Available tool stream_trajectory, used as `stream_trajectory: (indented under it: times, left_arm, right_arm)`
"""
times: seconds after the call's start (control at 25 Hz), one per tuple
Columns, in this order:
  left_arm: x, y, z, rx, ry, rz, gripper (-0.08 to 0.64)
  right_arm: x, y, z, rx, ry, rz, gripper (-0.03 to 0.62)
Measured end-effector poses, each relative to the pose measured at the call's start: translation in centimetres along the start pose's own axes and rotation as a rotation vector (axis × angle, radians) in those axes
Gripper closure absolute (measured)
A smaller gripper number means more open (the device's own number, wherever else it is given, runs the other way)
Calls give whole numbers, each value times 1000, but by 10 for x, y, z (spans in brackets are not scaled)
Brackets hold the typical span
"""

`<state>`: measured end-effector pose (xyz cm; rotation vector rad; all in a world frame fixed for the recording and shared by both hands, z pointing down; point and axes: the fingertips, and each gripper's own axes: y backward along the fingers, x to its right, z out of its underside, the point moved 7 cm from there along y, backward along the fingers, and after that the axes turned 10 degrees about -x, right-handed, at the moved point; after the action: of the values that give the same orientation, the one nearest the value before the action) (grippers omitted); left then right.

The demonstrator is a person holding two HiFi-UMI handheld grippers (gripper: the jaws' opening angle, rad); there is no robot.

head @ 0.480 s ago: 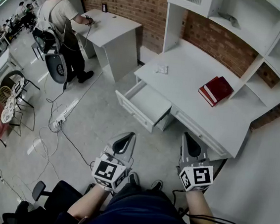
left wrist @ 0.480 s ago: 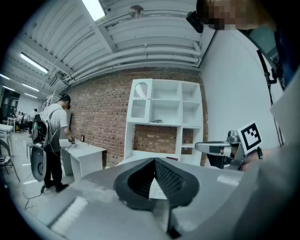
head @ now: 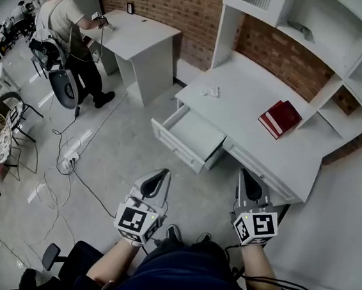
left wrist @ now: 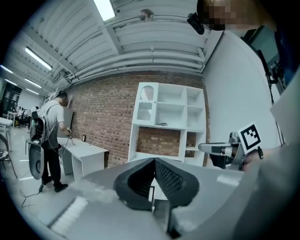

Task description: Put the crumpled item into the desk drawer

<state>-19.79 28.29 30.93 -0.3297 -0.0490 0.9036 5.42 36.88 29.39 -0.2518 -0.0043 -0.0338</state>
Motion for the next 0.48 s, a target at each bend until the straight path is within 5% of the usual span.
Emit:
stream_trajectory:
  times: [0.48]
  left_arm:
    - [-45,-1,10,-8,61,2,558]
  right_arm:
    - [-20,-23,-7,-41,23,31,589]
